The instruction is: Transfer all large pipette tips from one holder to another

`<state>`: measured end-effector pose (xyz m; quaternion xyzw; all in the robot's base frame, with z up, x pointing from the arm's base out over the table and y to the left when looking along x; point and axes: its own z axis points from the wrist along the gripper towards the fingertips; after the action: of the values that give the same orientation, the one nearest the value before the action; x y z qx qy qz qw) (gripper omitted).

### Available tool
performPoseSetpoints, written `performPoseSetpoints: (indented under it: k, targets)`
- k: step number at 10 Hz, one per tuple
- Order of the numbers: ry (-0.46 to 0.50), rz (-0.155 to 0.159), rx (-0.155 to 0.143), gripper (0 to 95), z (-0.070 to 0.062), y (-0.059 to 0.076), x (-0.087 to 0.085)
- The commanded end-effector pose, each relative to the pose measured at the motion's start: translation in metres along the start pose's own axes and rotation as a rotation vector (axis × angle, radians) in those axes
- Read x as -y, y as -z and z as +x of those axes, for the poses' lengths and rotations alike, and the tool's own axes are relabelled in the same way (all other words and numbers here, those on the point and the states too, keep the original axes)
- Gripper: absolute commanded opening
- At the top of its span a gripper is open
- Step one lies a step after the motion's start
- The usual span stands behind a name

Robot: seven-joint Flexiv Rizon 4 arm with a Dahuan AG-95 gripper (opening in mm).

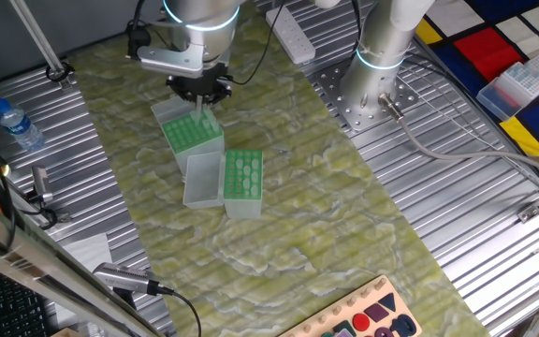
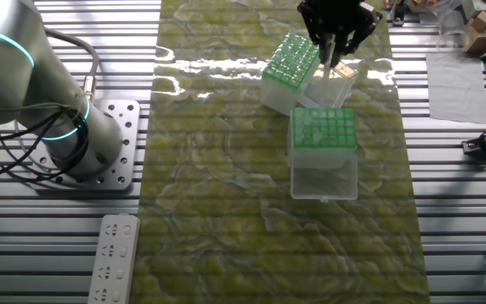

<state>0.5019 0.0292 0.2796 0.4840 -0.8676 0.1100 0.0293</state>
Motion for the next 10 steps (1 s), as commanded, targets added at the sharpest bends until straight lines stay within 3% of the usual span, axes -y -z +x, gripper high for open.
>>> performPoseSetpoints:
  k: [1,4,10]
  targets:
    - [0.009,0.001,0.004,0.0,0.001,-0.001,-0.001]
    - [0.032,0.007,-0.002,0.0,0.008,-0.001,-0.002]
    - [0.036,0.011,0.026,0.0,0.015,-0.008,-0.004]
